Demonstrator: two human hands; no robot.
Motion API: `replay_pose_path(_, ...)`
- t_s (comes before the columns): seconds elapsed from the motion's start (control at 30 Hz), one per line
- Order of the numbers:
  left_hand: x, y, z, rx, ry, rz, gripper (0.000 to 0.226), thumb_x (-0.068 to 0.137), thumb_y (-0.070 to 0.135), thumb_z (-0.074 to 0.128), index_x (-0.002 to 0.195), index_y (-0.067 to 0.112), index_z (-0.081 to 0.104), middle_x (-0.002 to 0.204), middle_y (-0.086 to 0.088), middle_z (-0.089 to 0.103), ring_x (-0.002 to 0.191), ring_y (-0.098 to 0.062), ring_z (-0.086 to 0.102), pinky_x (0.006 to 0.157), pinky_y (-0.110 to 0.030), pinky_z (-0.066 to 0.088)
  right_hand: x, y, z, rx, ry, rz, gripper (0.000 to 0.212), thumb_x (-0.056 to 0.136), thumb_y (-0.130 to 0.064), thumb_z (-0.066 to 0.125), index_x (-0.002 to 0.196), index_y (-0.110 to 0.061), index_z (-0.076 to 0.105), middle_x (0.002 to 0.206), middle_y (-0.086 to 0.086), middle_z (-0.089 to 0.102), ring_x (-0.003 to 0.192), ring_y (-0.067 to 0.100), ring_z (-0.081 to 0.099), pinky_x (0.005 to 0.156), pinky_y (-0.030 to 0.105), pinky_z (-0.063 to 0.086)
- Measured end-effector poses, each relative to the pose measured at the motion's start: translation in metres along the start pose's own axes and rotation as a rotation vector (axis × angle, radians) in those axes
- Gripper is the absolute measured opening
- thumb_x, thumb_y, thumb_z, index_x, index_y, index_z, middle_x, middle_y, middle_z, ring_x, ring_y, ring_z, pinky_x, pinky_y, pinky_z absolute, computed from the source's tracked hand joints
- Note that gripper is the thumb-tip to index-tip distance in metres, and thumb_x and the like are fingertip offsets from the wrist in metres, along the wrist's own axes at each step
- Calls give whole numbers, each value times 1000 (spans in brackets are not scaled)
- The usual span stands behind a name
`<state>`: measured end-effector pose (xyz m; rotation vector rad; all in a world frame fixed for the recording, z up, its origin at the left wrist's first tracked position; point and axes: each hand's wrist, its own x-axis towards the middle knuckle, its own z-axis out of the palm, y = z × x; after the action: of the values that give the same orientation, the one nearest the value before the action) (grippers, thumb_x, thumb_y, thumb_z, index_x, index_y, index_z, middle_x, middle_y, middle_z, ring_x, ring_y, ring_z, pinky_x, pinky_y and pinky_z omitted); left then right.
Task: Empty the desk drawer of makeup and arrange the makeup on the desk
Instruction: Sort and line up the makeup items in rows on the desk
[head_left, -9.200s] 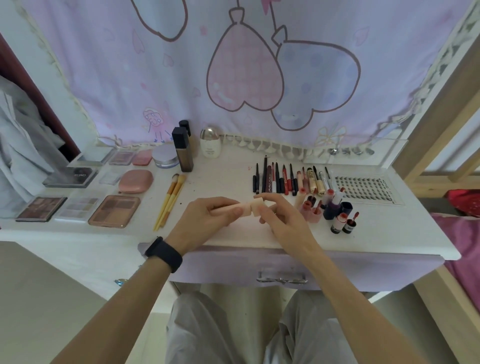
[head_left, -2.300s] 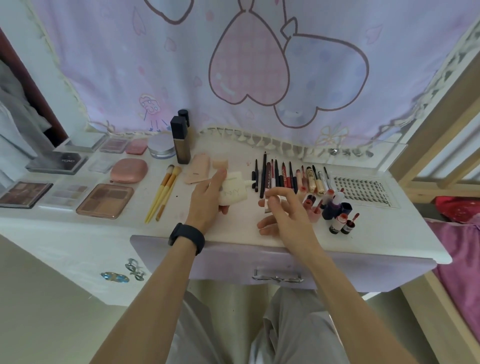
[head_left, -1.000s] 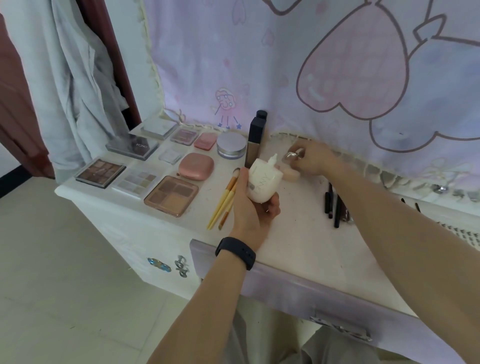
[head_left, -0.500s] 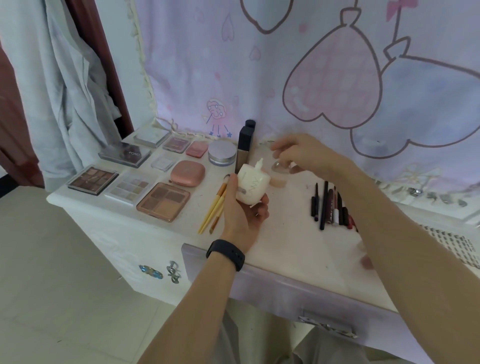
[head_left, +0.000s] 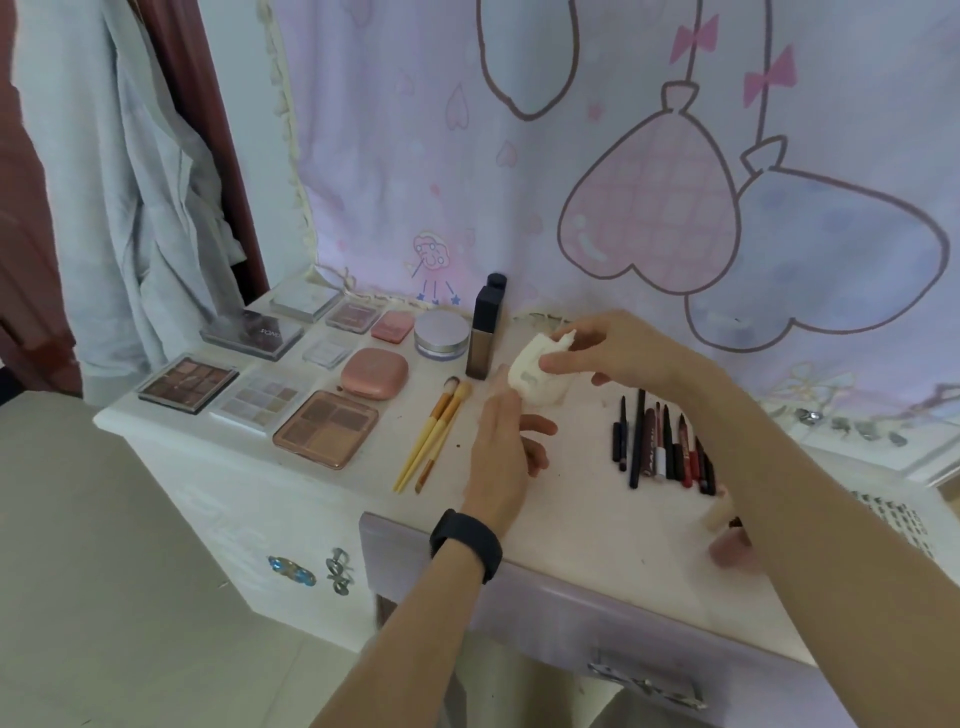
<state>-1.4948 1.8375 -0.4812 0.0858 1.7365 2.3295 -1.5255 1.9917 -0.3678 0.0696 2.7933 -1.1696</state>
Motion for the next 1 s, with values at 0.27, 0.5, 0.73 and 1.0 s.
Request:
replay_pose_path(0.27,-7,-9,-22,1293,-67,693,27,93,36,52,108,26,71,112,7,68,105,-17,59,84,-33,51,54,20,-3,-184,330,-35,40,83,-32,80,119,-19,69,109,-2,65,98,17,59,82,27,40)
replay_pose_path(0.5,-4,-12,-39,1395,-156,700,35,88,39,49,110,27,73,120,5,70,113,-21,60,90,-37,51,91,23,11,-270,343,-79,29,82,-28,79,108,-17,69,100,-1,63,93,21,58,75,28,37)
replay_pose_path(0.73,-6,-18,-40,1353,-108,695,29,84,34,58,106,27,76,115,5,73,106,-22,64,89,-34,53,119,28,26,-353,243,-14,52,85,-32,79,132,-16,62,129,5,62,105,21,56,81,26,35)
replay_pose_path(1.0,-6,-12,-39,1379,-145,592,37,89,38,49,119,31,71,128,7,67,120,-22,55,98,-37,46,121,20,26,-425,189,4,52,84,-30,81,129,-13,62,110,2,58,93,19,50,72,28,35)
